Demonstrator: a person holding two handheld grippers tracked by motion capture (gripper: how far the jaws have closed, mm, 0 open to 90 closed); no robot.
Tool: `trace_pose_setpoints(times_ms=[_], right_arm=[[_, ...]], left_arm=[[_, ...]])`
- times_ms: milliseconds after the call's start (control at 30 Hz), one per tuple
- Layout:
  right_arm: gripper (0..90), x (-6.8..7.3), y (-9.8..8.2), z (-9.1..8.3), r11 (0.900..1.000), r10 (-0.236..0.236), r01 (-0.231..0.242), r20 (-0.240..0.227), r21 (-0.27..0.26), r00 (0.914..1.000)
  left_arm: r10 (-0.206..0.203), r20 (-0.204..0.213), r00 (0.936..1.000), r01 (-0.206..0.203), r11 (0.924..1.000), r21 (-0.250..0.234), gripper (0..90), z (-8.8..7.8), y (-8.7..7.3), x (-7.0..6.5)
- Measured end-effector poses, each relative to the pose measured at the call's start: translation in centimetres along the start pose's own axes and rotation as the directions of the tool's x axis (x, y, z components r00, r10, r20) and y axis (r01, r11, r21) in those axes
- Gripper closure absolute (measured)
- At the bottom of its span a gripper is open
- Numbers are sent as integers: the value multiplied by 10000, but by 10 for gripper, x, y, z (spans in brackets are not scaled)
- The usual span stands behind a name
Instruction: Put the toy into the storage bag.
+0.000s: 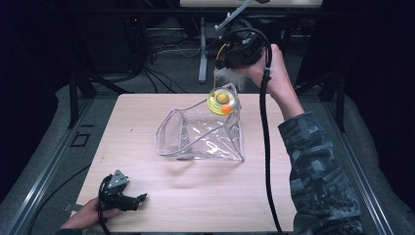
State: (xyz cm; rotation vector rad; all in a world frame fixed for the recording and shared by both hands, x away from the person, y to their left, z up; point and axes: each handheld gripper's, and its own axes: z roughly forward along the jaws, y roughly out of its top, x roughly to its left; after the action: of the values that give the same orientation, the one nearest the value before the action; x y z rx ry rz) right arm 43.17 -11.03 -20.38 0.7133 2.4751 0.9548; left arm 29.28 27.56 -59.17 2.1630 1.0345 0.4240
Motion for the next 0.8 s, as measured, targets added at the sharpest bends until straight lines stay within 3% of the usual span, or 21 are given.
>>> trace_pose_setpoints(times_ms=[300,800], right_arm=[[878,5,1,18,10000,64,-64,-299,4,9995],[877,11,-12,49,9996,156,-139,-779,225,9968]], left_arm=[[3,-1,10000,-3,10000,1,0,0,0,0],[-1,1,10000,1,10000,2,0,0,0,0]])
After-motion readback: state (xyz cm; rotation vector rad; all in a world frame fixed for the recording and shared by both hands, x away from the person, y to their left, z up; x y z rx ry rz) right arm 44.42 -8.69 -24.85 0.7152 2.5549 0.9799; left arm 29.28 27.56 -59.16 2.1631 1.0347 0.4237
